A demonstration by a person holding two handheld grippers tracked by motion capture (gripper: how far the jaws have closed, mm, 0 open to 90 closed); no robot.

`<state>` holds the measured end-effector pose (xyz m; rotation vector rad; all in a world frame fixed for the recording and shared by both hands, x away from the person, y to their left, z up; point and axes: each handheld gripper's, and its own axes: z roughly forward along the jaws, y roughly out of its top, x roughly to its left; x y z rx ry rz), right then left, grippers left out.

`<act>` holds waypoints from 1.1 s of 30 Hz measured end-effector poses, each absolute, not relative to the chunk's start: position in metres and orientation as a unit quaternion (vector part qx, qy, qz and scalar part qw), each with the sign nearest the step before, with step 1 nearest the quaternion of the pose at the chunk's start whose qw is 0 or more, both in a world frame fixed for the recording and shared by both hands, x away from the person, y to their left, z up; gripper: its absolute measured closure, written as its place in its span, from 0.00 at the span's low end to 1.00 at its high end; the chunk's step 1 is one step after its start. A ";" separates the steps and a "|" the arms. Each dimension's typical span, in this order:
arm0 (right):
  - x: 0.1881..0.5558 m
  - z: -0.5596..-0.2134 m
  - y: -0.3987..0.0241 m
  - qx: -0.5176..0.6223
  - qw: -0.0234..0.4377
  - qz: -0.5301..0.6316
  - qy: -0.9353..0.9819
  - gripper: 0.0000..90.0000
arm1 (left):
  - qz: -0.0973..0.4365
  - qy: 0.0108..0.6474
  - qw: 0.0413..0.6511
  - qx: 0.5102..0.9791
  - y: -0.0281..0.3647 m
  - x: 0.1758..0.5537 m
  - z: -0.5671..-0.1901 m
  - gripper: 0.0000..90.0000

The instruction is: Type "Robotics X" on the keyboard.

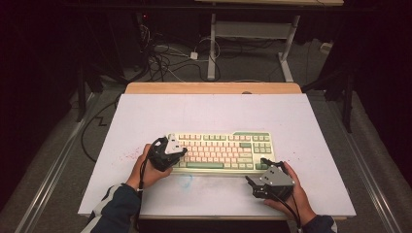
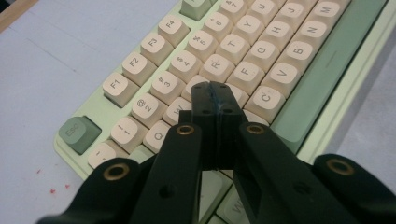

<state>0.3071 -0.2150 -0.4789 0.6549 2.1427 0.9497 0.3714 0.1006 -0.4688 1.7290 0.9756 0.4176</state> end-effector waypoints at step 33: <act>0.303 -0.474 -0.214 0.245 0.349 0.369 0.826 0.25 | 0.196 0.386 0.539 0.722 0.096 0.356 -0.463 0.97</act>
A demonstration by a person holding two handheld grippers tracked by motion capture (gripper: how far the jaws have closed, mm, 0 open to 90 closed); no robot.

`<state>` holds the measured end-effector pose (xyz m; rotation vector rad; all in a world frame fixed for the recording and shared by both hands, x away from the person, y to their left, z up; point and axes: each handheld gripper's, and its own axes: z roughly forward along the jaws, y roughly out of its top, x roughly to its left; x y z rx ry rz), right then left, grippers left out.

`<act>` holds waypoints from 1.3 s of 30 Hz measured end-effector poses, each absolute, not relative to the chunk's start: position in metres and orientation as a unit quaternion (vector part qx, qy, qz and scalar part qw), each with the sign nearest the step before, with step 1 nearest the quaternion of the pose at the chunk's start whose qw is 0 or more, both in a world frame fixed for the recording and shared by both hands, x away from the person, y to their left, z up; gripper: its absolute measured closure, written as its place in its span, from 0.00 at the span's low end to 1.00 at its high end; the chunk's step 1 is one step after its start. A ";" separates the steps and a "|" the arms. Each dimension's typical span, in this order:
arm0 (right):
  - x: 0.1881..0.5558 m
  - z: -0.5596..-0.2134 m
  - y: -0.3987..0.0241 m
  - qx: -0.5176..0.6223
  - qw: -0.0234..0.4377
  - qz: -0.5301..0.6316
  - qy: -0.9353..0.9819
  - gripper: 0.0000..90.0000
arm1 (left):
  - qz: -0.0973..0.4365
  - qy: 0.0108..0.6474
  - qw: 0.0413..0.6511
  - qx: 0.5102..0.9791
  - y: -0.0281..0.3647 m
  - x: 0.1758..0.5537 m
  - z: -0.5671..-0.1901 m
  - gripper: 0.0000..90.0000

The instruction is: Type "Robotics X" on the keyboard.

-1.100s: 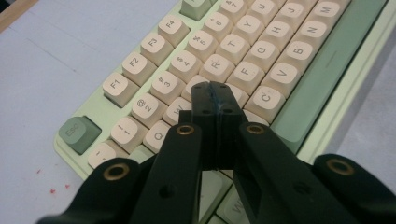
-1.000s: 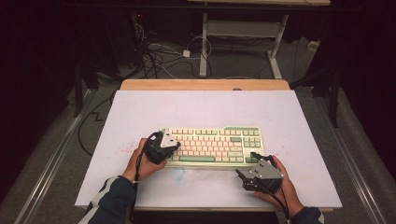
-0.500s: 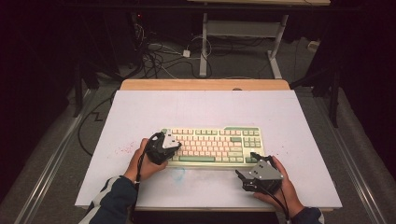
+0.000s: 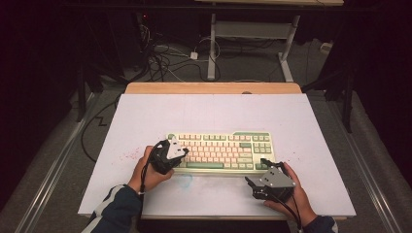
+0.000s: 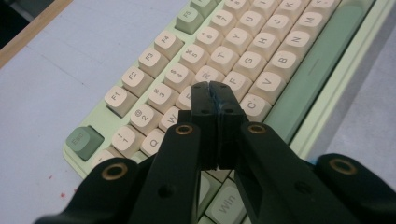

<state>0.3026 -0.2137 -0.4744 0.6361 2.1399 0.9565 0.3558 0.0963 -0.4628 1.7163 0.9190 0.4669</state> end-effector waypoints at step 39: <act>0.303 -0.477 -0.212 0.237 0.344 0.359 0.835 0.25 | 0.163 0.349 0.530 0.755 0.064 0.336 -0.473 0.96</act>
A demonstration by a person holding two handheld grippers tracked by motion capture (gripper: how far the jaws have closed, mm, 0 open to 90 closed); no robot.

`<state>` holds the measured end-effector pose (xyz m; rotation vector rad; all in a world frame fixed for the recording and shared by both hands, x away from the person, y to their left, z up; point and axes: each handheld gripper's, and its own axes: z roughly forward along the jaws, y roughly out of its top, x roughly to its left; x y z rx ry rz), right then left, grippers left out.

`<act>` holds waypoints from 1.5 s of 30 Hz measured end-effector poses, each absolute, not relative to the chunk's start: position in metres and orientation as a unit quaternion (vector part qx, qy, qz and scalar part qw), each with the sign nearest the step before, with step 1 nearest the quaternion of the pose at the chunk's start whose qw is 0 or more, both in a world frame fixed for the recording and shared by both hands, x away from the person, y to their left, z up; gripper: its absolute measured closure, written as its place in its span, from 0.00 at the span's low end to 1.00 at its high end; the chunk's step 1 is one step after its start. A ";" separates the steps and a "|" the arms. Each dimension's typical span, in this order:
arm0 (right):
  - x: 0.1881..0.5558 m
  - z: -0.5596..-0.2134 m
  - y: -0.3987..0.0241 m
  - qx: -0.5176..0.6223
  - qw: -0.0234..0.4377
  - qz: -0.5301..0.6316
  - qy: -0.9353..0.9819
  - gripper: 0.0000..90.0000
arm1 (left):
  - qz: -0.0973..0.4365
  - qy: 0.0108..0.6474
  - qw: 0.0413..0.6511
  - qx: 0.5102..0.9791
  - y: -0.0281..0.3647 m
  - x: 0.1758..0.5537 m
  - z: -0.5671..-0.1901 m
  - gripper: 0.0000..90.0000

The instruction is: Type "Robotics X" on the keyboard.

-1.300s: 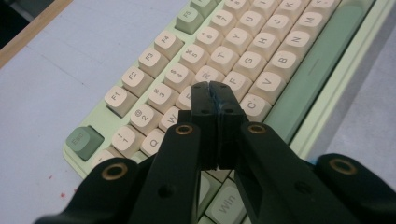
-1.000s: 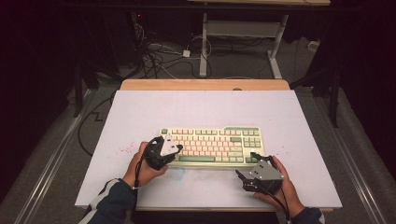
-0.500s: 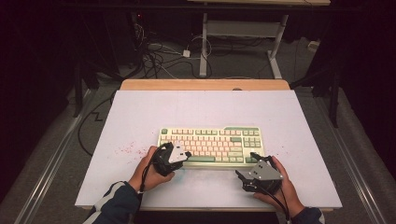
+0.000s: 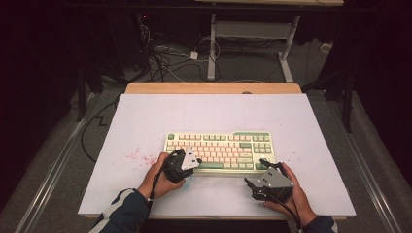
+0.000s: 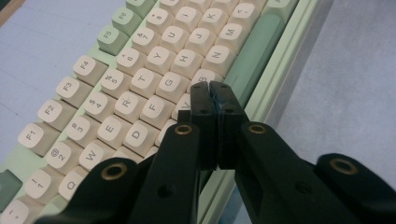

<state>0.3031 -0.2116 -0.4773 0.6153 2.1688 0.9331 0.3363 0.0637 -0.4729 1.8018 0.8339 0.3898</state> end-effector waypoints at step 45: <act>0.303 -0.475 -0.214 0.238 0.347 0.365 0.831 0.25 | 0.227 0.342 0.562 0.718 0.077 0.336 -0.465 0.47</act>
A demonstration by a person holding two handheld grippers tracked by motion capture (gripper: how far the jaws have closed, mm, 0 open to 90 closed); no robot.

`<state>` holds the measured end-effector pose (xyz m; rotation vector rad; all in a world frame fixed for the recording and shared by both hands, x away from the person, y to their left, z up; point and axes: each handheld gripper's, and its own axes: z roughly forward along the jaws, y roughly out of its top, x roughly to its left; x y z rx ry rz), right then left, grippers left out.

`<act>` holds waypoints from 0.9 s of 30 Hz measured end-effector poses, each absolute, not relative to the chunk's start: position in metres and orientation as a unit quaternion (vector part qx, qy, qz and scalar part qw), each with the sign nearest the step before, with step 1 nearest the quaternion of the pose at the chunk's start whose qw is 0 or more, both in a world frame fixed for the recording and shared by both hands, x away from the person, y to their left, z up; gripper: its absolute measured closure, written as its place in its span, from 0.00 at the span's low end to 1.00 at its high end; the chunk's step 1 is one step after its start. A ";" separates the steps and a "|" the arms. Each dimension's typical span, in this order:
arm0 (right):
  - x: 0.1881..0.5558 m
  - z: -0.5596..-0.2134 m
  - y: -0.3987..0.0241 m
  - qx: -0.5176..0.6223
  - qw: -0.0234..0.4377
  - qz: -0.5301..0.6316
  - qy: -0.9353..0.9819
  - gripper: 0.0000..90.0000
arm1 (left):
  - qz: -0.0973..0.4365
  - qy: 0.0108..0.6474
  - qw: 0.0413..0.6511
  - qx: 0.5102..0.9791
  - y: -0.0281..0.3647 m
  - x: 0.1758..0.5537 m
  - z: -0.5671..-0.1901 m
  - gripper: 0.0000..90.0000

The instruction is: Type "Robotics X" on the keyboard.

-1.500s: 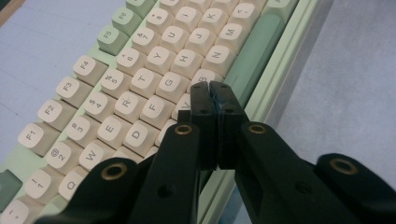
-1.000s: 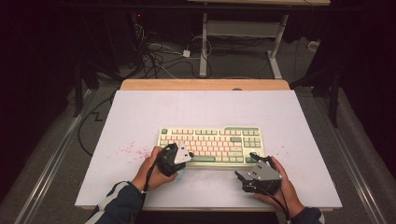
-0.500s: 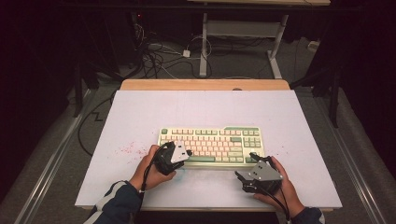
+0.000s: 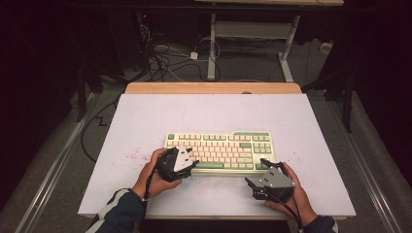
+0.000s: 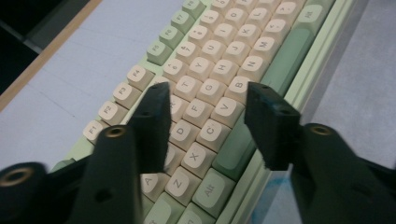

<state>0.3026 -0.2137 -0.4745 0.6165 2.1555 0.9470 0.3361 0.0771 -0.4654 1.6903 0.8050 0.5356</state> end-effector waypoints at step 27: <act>0.304 -0.472 -0.218 0.253 0.354 0.370 0.821 0.25 | 0.248 0.350 0.581 0.691 0.112 0.324 -0.468 0.19</act>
